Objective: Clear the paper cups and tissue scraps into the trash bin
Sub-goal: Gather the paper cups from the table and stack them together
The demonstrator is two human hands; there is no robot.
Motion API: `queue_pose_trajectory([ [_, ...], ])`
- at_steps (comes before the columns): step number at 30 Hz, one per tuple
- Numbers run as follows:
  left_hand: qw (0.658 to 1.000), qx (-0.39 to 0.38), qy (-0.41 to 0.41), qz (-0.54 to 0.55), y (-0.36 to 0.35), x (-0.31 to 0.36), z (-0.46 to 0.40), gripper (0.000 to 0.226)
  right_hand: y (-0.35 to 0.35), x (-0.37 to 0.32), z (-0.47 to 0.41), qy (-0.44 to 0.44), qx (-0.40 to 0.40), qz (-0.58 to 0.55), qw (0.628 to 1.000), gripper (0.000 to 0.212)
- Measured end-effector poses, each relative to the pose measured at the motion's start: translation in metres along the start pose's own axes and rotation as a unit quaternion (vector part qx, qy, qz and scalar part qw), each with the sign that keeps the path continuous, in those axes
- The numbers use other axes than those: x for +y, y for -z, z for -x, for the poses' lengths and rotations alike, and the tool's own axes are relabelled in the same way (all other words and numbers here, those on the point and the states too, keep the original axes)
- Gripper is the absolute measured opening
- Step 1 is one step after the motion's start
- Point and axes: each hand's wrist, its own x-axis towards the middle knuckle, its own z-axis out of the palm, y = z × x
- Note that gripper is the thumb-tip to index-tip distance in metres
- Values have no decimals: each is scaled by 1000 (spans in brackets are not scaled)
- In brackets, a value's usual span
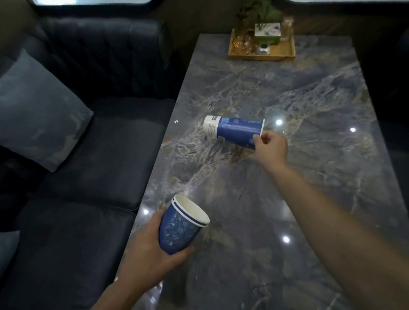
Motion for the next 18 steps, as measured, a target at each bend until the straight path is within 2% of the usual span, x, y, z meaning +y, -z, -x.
queue_pose_trajectory([
  [5, 1000, -24, 3, 15, -6, 9, 19, 65, 53, 0, 55, 15, -17, -49, 999, 12],
  [8, 999, -27, -18, 14, -8, 19, 33, 62, 87, -8, 91, 21, -42, -134, 990, 11],
  [11, 999, -27, -36, -2, -11, 24, 47, 65, 124, -15, 126, 42, -48, -199, 978, 20],
  [16, 999, -37, -36, -16, -21, 26, 68, 76, 172, -19, 177, 88, -57, -211, 972, 22],
  [18, 998, -42, -37, -11, -23, 31, 78, 73, 181, -16, 193, 100, -61, -213, 970, 26],
])
